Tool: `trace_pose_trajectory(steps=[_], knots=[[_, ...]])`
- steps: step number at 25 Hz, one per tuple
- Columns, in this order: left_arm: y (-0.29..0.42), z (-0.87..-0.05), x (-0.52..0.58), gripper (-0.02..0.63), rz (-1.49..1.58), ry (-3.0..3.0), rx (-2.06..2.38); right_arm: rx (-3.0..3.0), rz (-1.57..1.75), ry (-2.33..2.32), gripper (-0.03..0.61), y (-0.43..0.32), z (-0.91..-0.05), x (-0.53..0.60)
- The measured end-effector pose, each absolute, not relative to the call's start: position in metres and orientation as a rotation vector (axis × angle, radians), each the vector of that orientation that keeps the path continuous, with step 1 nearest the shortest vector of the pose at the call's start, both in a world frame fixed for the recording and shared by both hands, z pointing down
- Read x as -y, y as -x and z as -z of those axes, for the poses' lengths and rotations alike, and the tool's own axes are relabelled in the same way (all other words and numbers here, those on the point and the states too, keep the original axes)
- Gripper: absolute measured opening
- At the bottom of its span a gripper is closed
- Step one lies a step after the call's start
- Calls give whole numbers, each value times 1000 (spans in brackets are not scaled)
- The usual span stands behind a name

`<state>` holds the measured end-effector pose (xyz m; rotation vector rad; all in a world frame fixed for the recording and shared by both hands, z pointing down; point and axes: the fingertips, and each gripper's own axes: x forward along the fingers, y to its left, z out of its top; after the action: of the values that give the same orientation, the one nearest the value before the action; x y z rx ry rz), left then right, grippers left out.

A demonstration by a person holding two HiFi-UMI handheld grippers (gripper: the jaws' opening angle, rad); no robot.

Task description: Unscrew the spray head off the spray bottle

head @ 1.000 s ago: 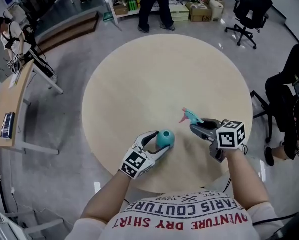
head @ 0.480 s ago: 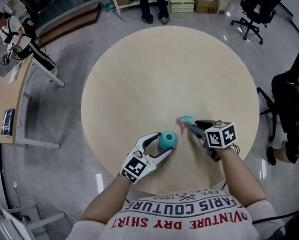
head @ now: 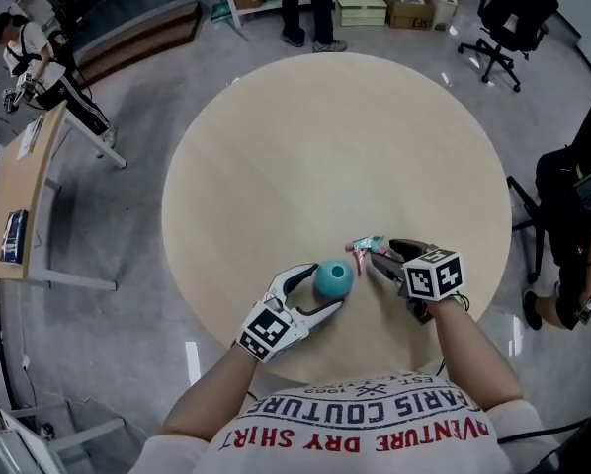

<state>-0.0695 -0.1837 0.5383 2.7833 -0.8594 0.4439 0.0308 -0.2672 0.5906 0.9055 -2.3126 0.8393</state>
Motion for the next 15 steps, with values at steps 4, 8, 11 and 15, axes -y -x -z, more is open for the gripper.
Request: trace_pose_trajectory(steps=[4, 8, 11, 15], knots=[[89, -524, 182, 342, -373, -2722, 928, 2411, -757, -1010, 214, -40, -549, 262], [110, -494, 162, 254, -268, -2652, 1003, 2685, -734, -1038, 2, -35, -469, 214], [98, -451, 127, 73, -151, -2697, 869, 2814, -693, -907, 1, -14, -429, 154], [64, -407, 65, 2, -100, -2758, 602, 2817, -526, -752, 2, 2, -409, 75]])
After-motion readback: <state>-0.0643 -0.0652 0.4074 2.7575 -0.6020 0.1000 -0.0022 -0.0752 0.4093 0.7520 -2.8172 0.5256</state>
